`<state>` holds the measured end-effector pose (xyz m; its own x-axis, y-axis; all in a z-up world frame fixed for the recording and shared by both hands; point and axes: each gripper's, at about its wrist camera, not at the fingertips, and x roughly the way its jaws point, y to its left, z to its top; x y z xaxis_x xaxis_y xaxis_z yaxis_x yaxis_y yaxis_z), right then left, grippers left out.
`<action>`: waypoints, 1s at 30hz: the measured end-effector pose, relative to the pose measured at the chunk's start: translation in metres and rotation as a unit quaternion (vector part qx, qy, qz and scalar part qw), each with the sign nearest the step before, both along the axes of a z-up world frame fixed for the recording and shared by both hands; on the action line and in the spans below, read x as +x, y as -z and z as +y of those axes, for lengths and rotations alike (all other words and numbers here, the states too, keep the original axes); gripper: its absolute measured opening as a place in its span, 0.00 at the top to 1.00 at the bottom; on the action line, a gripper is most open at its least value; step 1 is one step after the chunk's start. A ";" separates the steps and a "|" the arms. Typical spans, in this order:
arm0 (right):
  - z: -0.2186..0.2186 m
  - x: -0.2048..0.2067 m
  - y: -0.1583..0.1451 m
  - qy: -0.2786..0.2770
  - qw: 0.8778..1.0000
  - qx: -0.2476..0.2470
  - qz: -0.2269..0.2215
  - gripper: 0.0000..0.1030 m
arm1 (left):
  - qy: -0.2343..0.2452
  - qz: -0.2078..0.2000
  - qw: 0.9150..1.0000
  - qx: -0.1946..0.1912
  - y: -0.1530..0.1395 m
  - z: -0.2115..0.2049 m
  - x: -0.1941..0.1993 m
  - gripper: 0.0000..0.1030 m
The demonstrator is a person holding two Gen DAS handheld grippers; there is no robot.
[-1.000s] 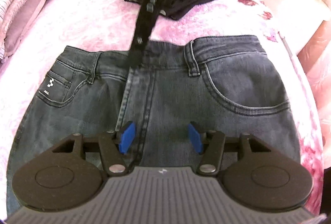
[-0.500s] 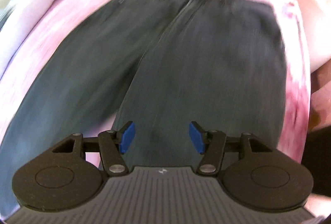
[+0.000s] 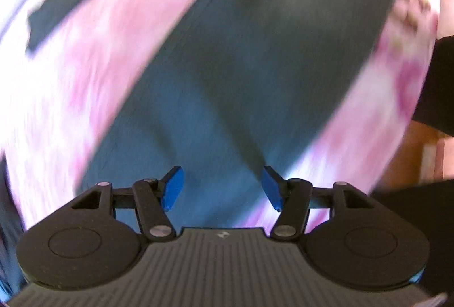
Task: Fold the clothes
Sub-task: 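Lay the jeans flat on the bed and open both grippers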
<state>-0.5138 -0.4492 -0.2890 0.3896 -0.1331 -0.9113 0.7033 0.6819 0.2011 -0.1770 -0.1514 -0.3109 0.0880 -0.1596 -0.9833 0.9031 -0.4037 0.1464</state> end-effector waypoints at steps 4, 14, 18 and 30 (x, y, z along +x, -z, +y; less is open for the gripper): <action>0.049 0.061 0.023 0.002 0.998 0.050 0.038 0.63 | -0.004 0.006 1.000 -0.009 0.000 0.047 0.052 0.41; 0.106 0.126 -0.042 -0.027 0.996 -0.005 0.088 0.63 | -0.055 0.012 0.997 -0.056 -0.060 0.063 0.104 0.43; 0.103 0.110 -0.084 0.011 0.994 -0.041 0.104 0.53 | -0.066 0.006 0.994 -0.083 -0.092 0.046 0.092 0.41; 0.096 0.060 -0.142 0.096 0.982 -0.065 0.152 0.32 | -0.156 0.036 0.980 -0.117 -0.164 -0.022 0.071 0.28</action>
<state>-0.4543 -0.3529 -0.1469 0.0581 -0.2994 -0.9524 0.8349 0.5377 -0.1181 -0.1064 -0.1738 -0.1473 0.0998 -0.3576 -0.9285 0.9886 -0.0699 0.1332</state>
